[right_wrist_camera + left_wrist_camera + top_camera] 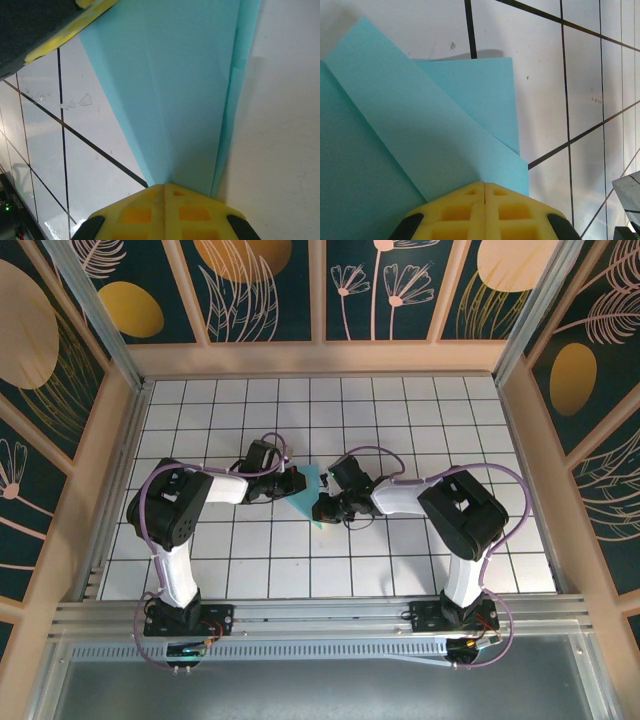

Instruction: Fold a paper plane with a square sheet of paper (fold left side to right side)

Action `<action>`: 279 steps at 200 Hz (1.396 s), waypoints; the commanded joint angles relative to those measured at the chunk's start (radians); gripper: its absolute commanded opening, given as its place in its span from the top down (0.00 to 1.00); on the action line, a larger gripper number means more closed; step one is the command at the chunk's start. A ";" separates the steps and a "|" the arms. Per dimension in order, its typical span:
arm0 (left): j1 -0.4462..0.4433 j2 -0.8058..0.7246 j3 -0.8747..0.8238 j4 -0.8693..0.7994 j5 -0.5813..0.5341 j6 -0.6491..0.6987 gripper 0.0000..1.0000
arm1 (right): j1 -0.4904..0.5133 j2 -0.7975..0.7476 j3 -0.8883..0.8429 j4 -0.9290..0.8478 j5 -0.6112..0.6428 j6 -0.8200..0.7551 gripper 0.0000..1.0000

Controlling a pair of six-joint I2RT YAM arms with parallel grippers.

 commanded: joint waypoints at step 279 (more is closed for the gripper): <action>0.003 0.029 -0.034 -0.085 -0.087 0.007 1.00 | 0.021 -0.073 -0.103 0.026 -0.011 0.063 1.00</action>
